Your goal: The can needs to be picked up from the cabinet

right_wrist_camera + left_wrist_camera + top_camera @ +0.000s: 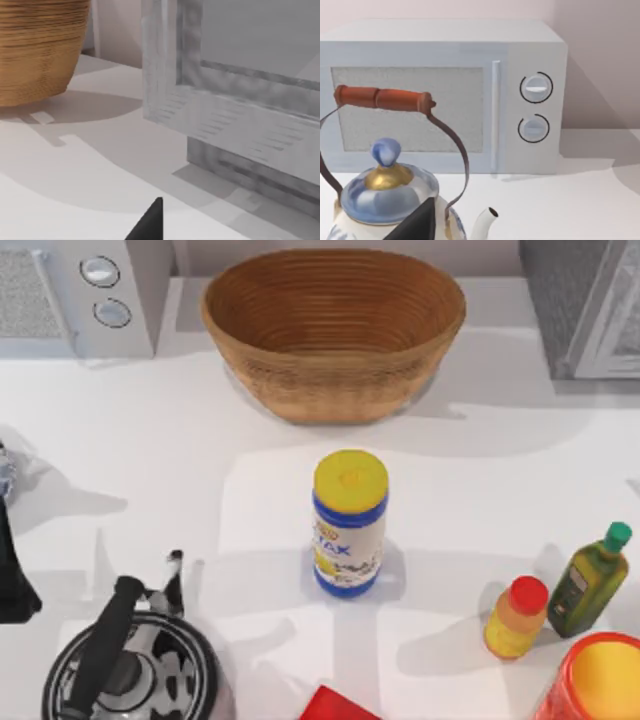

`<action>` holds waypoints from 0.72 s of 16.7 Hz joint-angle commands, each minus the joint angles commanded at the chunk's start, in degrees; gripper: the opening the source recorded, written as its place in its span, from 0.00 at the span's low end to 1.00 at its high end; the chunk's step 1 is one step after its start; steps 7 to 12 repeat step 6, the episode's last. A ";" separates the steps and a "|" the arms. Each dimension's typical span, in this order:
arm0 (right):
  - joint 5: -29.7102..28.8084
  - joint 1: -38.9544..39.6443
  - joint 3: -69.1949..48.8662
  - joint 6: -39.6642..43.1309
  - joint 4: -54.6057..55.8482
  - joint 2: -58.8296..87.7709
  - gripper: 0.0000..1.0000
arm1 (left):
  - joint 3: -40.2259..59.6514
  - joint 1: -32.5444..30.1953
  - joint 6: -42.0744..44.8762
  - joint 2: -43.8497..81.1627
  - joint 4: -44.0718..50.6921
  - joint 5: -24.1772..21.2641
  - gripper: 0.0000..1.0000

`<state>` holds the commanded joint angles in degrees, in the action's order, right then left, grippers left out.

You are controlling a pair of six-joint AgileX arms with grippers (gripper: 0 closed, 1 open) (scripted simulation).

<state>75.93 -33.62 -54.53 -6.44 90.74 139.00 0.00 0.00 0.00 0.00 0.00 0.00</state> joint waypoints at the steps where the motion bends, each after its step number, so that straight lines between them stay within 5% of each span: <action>1: 0.00 0.00 0.00 0.00 0.00 0.00 1.00 | 0.00 0.00 0.00 0.00 0.00 0.00 1.00; 12: 0.00 0.00 0.00 0.00 0.00 0.00 1.00 | 0.00 0.00 0.00 0.00 0.00 0.00 1.00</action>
